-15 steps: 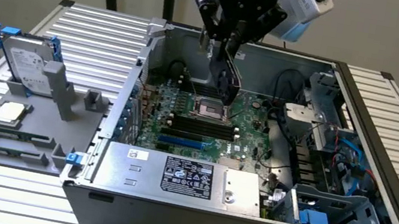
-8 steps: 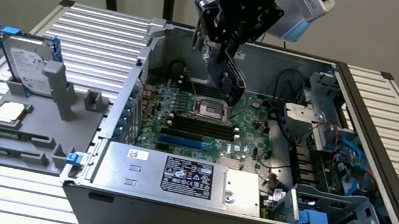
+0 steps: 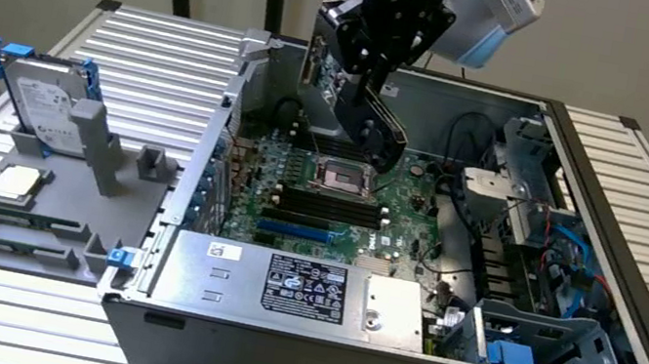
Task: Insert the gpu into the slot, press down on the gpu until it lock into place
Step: 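Insert the gpu into the slot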
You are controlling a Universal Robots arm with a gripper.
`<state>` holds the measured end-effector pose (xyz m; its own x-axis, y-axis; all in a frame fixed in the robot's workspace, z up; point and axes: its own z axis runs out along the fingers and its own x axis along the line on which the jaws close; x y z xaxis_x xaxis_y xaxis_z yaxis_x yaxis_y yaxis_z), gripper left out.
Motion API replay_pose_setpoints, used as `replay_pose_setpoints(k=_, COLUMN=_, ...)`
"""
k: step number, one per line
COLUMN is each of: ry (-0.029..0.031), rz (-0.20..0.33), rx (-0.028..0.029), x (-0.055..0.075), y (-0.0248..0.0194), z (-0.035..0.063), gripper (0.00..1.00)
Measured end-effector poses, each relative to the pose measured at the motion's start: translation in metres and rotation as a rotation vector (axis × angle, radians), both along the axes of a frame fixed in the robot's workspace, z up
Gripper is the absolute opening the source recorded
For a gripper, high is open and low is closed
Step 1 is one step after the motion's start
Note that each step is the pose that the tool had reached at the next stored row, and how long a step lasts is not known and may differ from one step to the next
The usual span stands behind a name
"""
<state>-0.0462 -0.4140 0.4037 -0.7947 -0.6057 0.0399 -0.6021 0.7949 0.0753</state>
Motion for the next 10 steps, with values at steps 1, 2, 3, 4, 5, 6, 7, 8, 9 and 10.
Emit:
replay_pose_setpoints(k=1, ry=-0.0001, rz=0.019, rx=0.0001, x=0.0000, y=0.0000, z=-0.0003, gripper=0.26)
replay_pose_setpoints(k=2, ry=-0.0001, rz=0.038, rx=0.0000, x=0.0000, y=0.0000, z=-0.0005, gripper=0.26)
replay_pose_setpoints(k=3, ry=-0.0001, rz=0.056, rx=0.0000, x=0.0000, y=0.0000, z=-0.0008, gripper=0.26)
replay_pose_setpoints(k=4, ry=-0.0002, rz=0.074, rx=0.0001, x=0.0000, y=0.0000, z=-0.0011, gripper=0.26)
replay_pose_setpoints(k=5, ry=-0.0002, rz=0.092, rx=0.0001, x=0.0000, y=0.0000, z=-0.0013, gripper=0.26)
replay_pose_setpoints(k=6, ry=-0.0003, rz=0.109, rx=0.0001, x=0.0001, y=0.0000, z=-0.0016, gripper=0.26)
replay_pose_setpoints(k=7, ry=-0.0003, rz=0.128, rx=0.0001, x=0.0001, y=0.0000, z=-0.0019, gripper=0.26)
replay_pose_setpoints(k=8, ry=-0.0003, rz=0.146, rx=0.0001, x=0.0000, y=0.0000, z=-0.0021, gripper=0.26)
replay_pose_setpoints(k=9, ry=-0.0003, rz=0.165, rx=0.0000, x=0.0000, y=0.0000, z=-0.0024, gripper=0.26)
replay_pose_setpoints(k=10, ry=-0.0003, rz=0.183, rx=0.0000, x=0.0000, y=0.0000, z=-0.0026, gripper=0.26)
